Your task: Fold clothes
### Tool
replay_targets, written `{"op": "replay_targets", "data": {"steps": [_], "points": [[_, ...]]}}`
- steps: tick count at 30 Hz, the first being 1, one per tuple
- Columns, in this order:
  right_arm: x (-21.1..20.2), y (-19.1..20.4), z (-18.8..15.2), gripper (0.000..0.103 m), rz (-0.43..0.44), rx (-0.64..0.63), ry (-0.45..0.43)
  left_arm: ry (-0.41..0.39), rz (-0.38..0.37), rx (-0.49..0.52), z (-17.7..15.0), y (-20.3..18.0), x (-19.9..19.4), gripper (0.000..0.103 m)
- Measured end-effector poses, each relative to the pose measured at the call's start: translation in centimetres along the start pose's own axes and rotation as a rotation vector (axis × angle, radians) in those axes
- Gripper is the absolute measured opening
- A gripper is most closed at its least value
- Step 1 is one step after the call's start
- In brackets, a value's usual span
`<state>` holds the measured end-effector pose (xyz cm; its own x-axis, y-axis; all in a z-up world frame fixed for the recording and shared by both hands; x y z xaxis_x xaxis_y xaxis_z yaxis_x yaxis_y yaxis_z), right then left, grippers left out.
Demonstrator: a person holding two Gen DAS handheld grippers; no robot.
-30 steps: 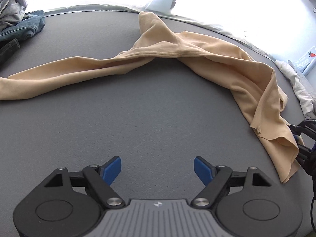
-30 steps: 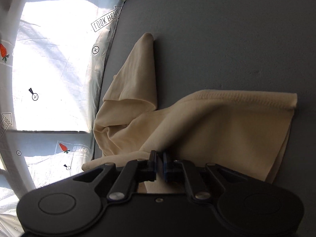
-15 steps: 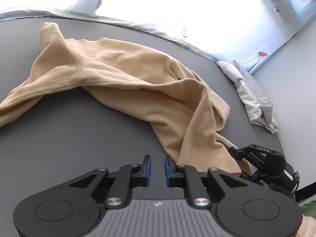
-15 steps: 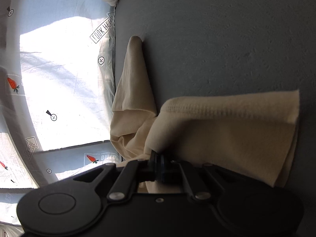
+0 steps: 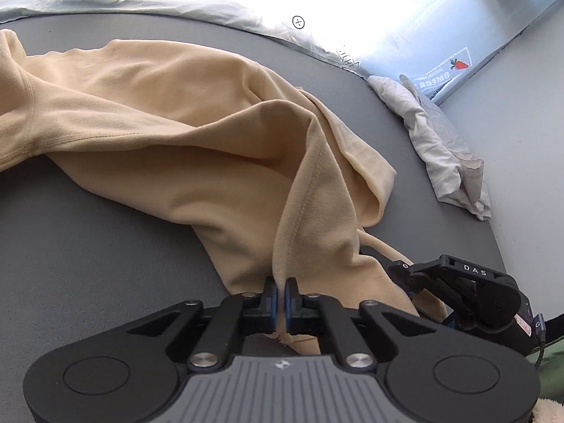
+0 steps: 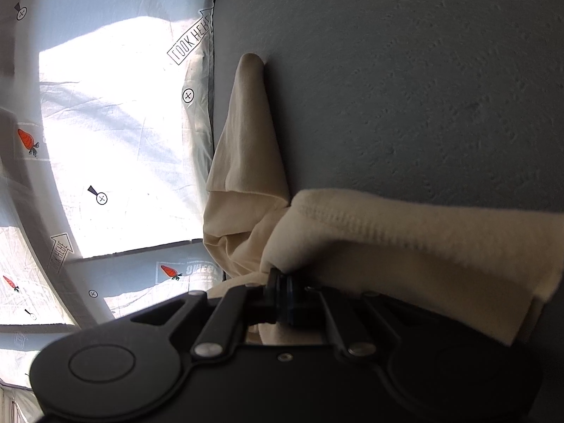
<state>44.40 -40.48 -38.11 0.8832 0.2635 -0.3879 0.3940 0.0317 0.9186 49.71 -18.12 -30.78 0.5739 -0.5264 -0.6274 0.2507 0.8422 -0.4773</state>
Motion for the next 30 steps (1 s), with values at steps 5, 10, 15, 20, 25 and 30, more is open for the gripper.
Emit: {"op": "replay_targets", "data": {"steps": [5, 10, 15, 20, 25, 30], "points": [[0.1, 0.8, 0.0, 0.013, -0.003, -0.023, 0.030, -0.062, 0.047, -0.051, 0.9, 1.8, -2.6, 0.003], [-2.3, 4.5, -0.1, 0.050, -0.024, -0.270, -0.029, -0.176, 0.142, -0.159, 2.1, 6.2, -7.7, 0.003], [-5.1, 7.4, -1.0, 0.052, -0.198, -0.782, -0.147, -0.291, 0.272, -0.305, 0.7, 11.5, -14.5, 0.003], [-5.3, 5.0, -2.4, 0.050, -0.395, -1.111, -0.149, -0.309, 0.348, -0.409, -2.4, 14.2, -17.7, 0.003], [-6.5, 4.7, -4.7, 0.006, -0.380, -1.203, -0.093, -0.323, 0.368, -0.362, -4.1, 13.1, -20.0, 0.003], [-9.5, 6.7, -6.5, 0.005, -0.269, -1.065, -0.121, -0.406, 0.389, -0.440, -5.1, 12.6, -25.9, 0.002]]}}
Point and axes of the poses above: each gripper's, at about its wrist camera, not at the fingertips, and x roughly the way its jaws point, y to its left, z to its top, the point moved 7 cm from there along x, roughly the way its jaws point, and after that the axes turned 13 degrees about -y, right-handed, at the moved point
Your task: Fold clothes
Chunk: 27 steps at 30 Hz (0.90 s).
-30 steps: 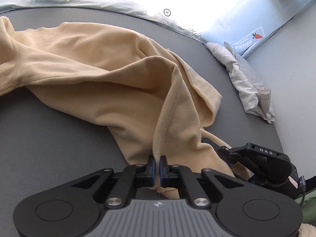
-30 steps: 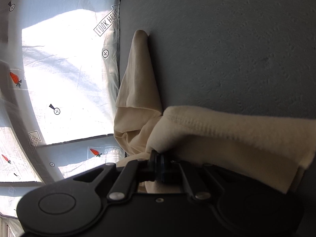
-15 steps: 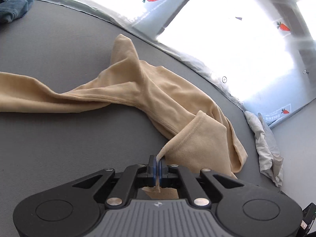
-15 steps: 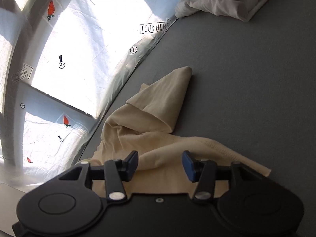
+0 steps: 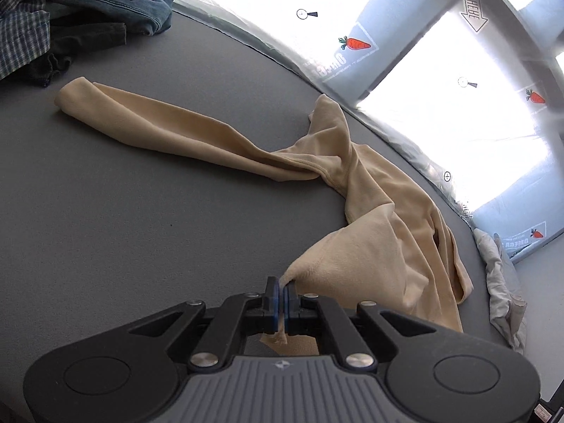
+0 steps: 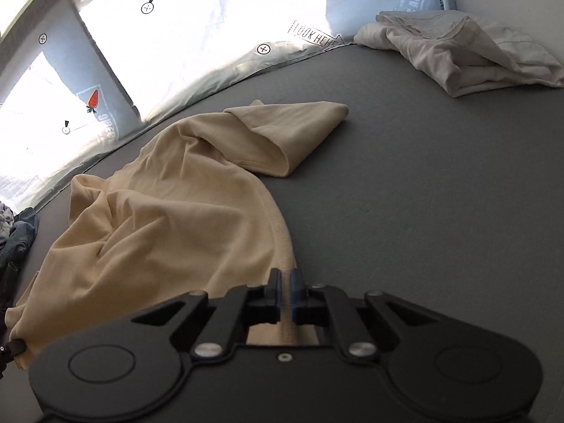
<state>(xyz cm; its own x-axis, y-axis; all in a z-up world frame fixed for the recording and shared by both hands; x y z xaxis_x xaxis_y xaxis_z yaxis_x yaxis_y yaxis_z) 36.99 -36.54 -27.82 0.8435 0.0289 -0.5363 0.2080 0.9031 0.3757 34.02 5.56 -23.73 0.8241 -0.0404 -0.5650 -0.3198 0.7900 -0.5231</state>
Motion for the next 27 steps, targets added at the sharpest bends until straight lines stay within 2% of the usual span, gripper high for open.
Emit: {"op": "replay_targets", "data": {"steps": [2, 4, 6, 8, 10, 13, 15, 16, 20, 22, 24, 25, 26, 27], "points": [[-2.2, 0.4, 1.0, 0.005, 0.043, 0.052, -0.044, -0.056, -0.031, -0.102, 1.8, 0.2, -3.1, 0.002], [-4.9, 1.4, 2.1, 0.005, 0.107, 0.017, -0.105, -0.112, -0.037, -0.105, 3.1, 0.0, -5.7, 0.002], [-6.2, 2.4, 2.1, 0.005, 0.113, -0.071, -0.110, -0.112, 0.002, -0.036, 2.9, 0.3, -6.5, 0.003], [-6.0, 2.5, 1.0, 0.005, 0.091, -0.123, -0.076, -0.037, 0.086, -0.026, 0.9, 2.4, -5.3, 0.003], [-4.4, 1.9, -1.6, 0.005, 0.036, -0.163, 0.020, 0.052, 0.177, -0.045, -1.7, 5.1, -3.7, 0.003], [-3.0, 1.6, -5.1, 0.005, -0.023, -0.270, 0.120, 0.152, 0.258, -0.088, -4.9, 7.7, -2.0, 0.003], [-2.6, 1.8, -6.8, 0.006, -0.043, -0.356, 0.147, 0.165, 0.262, -0.087, -4.8, 8.0, -1.8, 0.004], [-2.6, 1.9, -6.9, 0.007, -0.049, -0.367, 0.148, 0.169, 0.262, -0.085, -4.7, 8.1, -1.7, 0.008], [-2.3, 1.8, -6.5, 0.012, -0.076, -0.326, 0.151, 0.163, 0.266, -0.103, -3.3, 8.4, -1.5, 0.009], [-2.1, 1.7, -6.4, 0.014, -0.086, -0.302, 0.153, 0.143, 0.265, -0.073, -2.1, 8.1, -1.2, 0.015], [-1.8, 2.0, -6.5, 0.020, -0.097, -0.295, 0.157, 0.122, 0.264, -0.040, -0.8, 7.7, -0.9, 0.020], [-1.7, 2.4, -6.6, 0.029, -0.093, -0.303, 0.166, 0.111, 0.263, -0.023, -0.2, 7.5, -0.7, 0.023], [-1.5, 2.9, -6.9, 0.046, -0.073, -0.315, 0.181, 0.107, 0.248, -0.012, 0.5, 7.1, -0.1, 0.025], [-1.4, 3.5, -7.1, 0.057, -0.050, -0.327, 0.198, 0.103, 0.229, -0.001, 1.2, 6.6, 0.5, 0.031]]}}
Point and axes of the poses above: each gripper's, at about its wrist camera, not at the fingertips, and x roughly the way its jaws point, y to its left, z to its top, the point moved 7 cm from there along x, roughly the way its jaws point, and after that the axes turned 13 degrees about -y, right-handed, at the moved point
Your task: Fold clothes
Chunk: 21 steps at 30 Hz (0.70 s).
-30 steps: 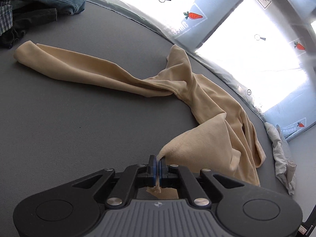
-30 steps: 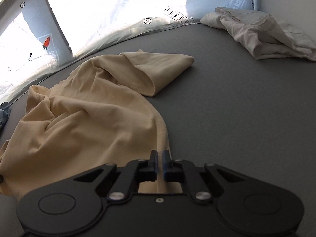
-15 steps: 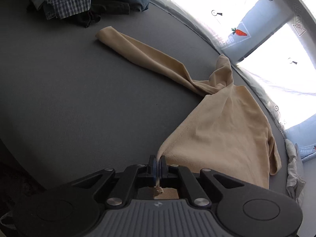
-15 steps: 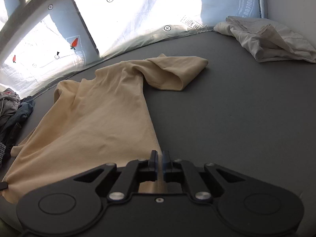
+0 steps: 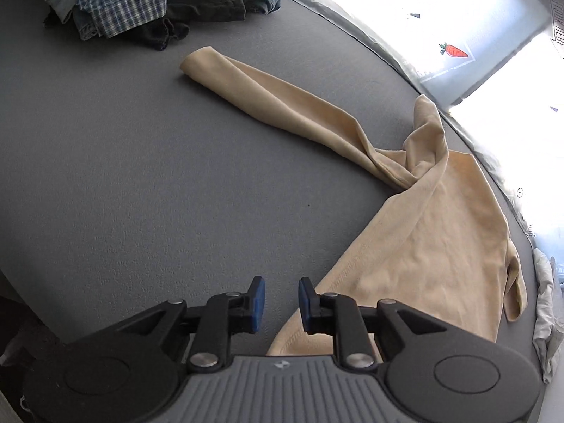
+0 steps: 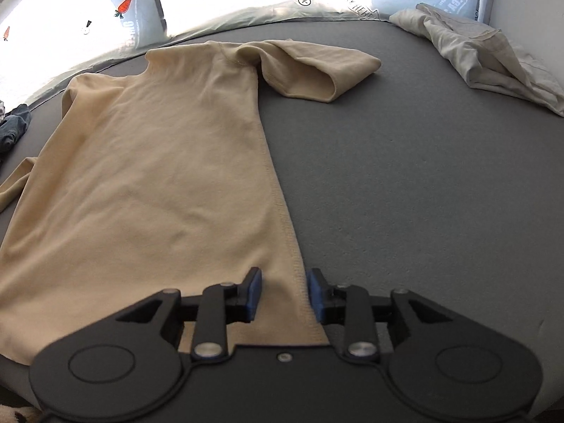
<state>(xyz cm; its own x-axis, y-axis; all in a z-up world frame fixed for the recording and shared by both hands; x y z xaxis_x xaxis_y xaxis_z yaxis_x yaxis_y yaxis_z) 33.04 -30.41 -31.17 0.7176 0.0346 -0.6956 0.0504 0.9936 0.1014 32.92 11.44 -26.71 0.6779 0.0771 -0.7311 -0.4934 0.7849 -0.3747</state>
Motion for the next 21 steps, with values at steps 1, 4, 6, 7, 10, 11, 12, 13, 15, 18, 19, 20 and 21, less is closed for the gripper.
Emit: {"op": "replay_targets", "data": {"steps": [1, 4, 6, 7, 10, 11, 12, 13, 15, 18, 19, 20, 21], "points": [[0.3, 0.8, -0.1, 0.073, 0.013, -0.030, 0.016, 0.002, -0.023, 0.028, 0.8, -1.1, 0.8, 0.036], [0.8, 1.7, 0.4, 0.080, -0.040, -0.104, 0.050, 0.025, -0.043, 0.120, 2.2, -3.9, 2.8, 0.040], [1.2, 1.3, 1.4, 0.082, -0.077, -0.101, 0.064, 0.041, -0.072, 0.177, 2.5, -6.1, 4.0, 0.047], [1.3, 1.1, 1.9, 0.082, -0.096, -0.099, 0.070, 0.048, -0.086, 0.211, 2.4, -7.1, 4.6, 0.057], [1.7, -0.1, 4.1, 0.102, -0.144, -0.077, 0.028, 0.108, -0.069, 0.294, 0.9, -9.1, 6.8, 0.074], [1.8, -0.4, 4.8, 0.103, -0.155, -0.080, 0.007, 0.125, -0.056, 0.320, 0.3, -9.6, 7.6, 0.074], [2.2, -0.8, 5.6, 0.103, -0.167, -0.090, -0.010, 0.137, -0.040, 0.345, -0.1, -9.9, 8.3, 0.074], [2.8, -1.2, 6.4, 0.103, -0.177, -0.101, -0.019, 0.146, -0.023, 0.369, -0.6, -10.1, 8.9, 0.074], [4.3, -2.0, 7.7, 0.103, -0.191, -0.122, -0.040, 0.155, 0.014, 0.377, -0.9, -10.5, 10.0, 0.075], [6.5, -3.2, 10.1, 0.103, -0.220, -0.159, -0.084, 0.146, 0.023, 0.369, -0.5, -11.6, 11.3, 0.088], [7.3, -3.6, 11.0, 0.103, -0.230, -0.174, -0.104, 0.153, 0.035, 0.380, -0.5, -11.9, 11.8, 0.093], [8.2, -3.9, 12.0, 0.103, -0.240, -0.189, -0.125, 0.160, 0.048, 0.391, -0.4, -12.2, 12.2, 0.095], [9.1, -4.3, 13.0, 0.103, -0.250, -0.200, -0.139, 0.169, 0.066, 0.406, -0.5, -12.4, 12.5, 0.097]]}}
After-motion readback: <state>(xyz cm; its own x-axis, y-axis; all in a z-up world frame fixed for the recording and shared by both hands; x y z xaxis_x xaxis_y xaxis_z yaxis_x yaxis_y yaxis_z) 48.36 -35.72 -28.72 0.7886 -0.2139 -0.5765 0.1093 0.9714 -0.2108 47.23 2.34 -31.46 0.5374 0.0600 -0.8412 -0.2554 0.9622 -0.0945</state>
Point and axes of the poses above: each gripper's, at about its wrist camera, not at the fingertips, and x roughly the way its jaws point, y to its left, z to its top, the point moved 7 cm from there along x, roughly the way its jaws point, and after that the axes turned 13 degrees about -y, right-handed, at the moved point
